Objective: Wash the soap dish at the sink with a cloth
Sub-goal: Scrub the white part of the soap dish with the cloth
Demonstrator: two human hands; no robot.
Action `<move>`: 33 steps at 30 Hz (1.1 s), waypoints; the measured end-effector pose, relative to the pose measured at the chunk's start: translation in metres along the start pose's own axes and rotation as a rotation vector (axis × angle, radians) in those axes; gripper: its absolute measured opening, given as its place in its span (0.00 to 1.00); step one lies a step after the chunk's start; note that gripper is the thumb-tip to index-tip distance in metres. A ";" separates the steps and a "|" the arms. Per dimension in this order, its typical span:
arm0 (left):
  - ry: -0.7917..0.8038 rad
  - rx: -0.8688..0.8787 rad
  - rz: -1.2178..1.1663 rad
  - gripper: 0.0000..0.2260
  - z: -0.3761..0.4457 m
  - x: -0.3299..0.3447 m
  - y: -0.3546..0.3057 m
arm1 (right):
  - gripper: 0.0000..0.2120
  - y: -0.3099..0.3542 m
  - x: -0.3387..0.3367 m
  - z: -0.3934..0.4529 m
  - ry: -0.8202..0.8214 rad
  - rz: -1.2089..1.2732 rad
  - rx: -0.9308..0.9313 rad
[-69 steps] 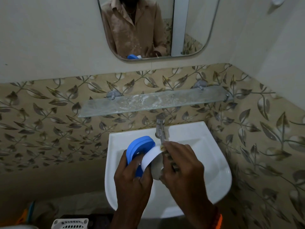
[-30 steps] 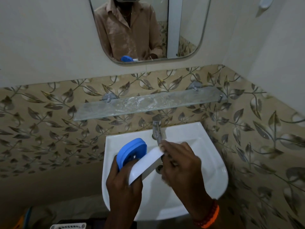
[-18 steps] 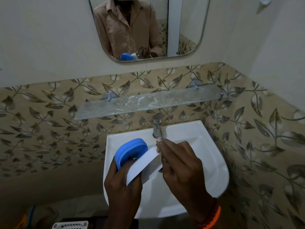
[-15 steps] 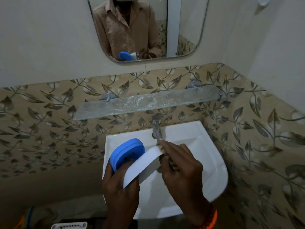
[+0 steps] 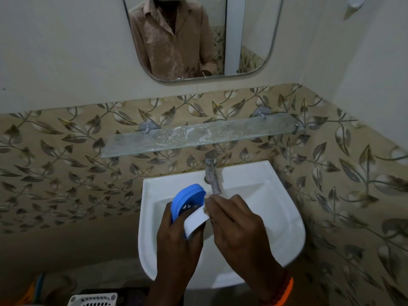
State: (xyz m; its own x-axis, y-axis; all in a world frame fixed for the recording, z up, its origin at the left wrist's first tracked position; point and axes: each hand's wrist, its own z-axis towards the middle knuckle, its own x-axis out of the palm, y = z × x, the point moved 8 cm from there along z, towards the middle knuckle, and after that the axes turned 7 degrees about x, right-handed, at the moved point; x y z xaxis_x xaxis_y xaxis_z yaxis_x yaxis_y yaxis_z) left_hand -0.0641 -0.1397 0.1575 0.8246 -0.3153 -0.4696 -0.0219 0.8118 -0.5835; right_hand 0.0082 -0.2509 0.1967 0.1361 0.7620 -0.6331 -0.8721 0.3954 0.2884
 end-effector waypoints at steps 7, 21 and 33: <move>-0.190 0.044 -0.183 0.15 0.005 -0.020 -0.002 | 0.13 -0.039 0.031 -0.030 0.141 0.554 0.781; -0.316 -0.072 -0.351 0.09 0.008 -0.030 0.007 | 0.07 -0.032 0.021 -0.034 0.054 0.493 0.731; -0.083 -1.057 -1.211 0.23 -0.045 0.049 0.022 | 0.12 -0.026 -0.019 0.001 -0.119 -0.045 0.296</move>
State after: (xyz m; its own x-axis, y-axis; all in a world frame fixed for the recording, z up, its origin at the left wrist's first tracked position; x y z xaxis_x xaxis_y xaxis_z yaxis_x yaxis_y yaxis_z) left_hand -0.0494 -0.1593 0.0915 0.6722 -0.4330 0.6005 0.3020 -0.5801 -0.7564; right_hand 0.0292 -0.2750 0.2022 0.2404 0.7884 -0.5663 -0.6917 0.5484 0.4699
